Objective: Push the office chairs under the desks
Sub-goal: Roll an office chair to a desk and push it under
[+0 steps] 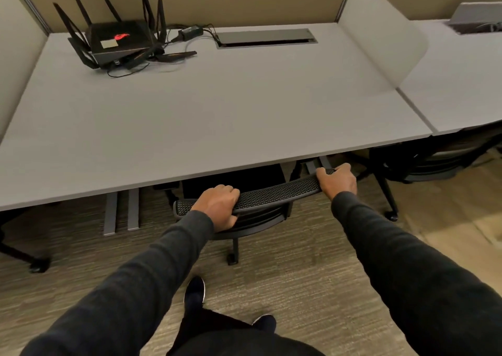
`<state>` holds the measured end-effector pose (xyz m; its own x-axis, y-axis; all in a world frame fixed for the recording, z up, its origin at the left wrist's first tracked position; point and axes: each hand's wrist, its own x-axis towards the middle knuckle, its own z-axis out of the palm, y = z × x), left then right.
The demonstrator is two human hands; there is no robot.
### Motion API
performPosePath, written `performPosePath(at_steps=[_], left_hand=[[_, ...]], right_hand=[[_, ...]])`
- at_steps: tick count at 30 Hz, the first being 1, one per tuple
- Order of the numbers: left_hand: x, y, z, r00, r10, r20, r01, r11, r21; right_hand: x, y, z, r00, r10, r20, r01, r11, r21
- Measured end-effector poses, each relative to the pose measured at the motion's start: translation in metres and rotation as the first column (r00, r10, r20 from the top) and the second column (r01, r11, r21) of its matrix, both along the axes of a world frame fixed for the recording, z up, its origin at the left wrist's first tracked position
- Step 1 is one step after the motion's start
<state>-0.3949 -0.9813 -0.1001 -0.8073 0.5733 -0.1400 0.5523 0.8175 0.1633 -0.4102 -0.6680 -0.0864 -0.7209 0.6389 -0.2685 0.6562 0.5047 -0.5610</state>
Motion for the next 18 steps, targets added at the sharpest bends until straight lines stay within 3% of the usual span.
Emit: performPosePath(at_steps=[18], left_hand=[[-0.050,0.020,0.005,0.998,0.059,0.011,-0.059,0.998,0.015]], right_hand=[[-0.055,0.020,0.000,1.000,0.014,-0.009,-0.015,1.000,-0.021]])
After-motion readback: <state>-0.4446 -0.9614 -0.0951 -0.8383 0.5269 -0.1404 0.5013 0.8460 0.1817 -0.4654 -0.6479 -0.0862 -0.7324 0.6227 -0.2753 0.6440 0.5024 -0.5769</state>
